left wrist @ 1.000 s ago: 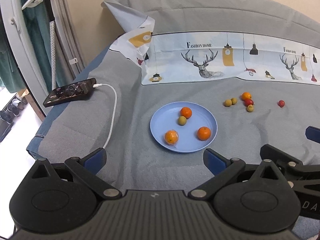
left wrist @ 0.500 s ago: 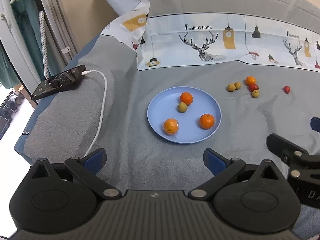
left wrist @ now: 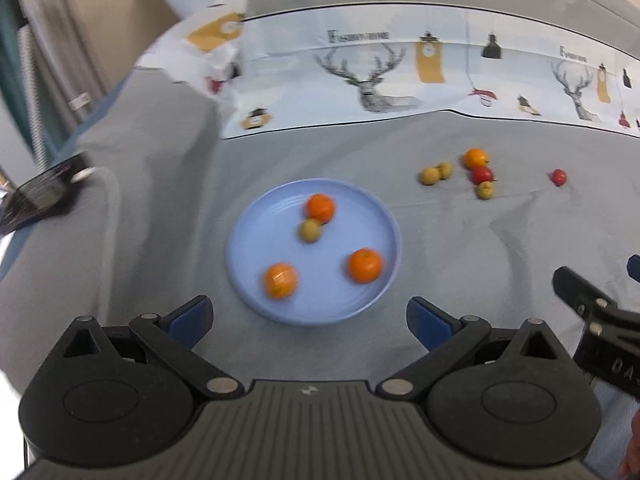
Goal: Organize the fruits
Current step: 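Grasp a small yellow fruit with the left tool while the right tool grasps a red tomato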
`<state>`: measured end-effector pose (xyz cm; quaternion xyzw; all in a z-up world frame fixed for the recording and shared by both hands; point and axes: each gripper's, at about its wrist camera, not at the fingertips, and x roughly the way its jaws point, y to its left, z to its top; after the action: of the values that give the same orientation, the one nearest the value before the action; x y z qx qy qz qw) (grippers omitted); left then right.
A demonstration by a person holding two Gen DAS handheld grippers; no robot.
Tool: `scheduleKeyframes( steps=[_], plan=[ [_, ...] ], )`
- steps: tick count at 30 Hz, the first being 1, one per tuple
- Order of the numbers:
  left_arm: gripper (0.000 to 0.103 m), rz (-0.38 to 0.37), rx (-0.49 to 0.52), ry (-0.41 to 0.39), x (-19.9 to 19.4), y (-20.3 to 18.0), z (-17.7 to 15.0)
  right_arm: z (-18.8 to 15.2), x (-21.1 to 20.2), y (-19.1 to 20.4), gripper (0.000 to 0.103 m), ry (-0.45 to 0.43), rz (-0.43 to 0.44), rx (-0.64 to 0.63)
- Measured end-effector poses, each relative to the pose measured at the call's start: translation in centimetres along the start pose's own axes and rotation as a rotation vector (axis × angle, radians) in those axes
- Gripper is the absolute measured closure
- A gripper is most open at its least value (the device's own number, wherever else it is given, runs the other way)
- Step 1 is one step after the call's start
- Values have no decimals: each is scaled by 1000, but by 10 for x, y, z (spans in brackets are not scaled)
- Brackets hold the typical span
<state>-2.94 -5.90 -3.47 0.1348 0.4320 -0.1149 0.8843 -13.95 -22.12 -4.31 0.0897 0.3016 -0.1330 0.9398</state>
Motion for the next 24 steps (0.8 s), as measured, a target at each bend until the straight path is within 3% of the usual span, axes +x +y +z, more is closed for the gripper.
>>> scheduleKeyframes(
  steps=[8,13,19,24],
  plan=[
    [0,-76,17,49,78,-61,73,13,80,-79,2,-9,-179,84],
    [0,-95,15,81,148,-102,115,26,157,-128,2,-2,-278,128],
    [0,-88,35,138,228,-127,134,32,242,-169,3,64,-312,180],
    [0,-97,29,169,273,-127,139,36,286,-185,3,100,-325,182]
  ],
)
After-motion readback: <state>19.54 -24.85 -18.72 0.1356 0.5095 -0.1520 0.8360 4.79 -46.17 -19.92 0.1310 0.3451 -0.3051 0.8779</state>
